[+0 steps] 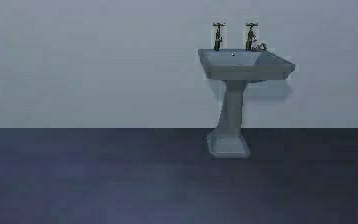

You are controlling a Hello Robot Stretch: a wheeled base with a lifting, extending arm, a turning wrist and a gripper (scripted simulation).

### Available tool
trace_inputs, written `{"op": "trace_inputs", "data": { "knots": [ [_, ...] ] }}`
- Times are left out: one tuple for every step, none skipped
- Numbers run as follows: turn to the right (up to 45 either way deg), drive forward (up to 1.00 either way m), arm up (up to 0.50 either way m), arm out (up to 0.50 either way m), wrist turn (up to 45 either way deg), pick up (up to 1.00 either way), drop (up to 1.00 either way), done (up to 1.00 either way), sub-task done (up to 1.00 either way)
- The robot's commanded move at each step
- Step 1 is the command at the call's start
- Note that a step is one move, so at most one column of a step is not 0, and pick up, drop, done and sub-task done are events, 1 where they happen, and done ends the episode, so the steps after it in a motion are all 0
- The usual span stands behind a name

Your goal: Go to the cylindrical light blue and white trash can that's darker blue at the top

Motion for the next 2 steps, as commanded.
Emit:
{"op": "trace_inputs", "data": {
  "knots": [
    [-45.0,0.0,0.0,0.0,0.0,0.0,0.0,0.0,0.0],
    [-45.0,0.0,0.0,0.0,0.0,0.0,0.0,0.0,0.0]
  ]
}}
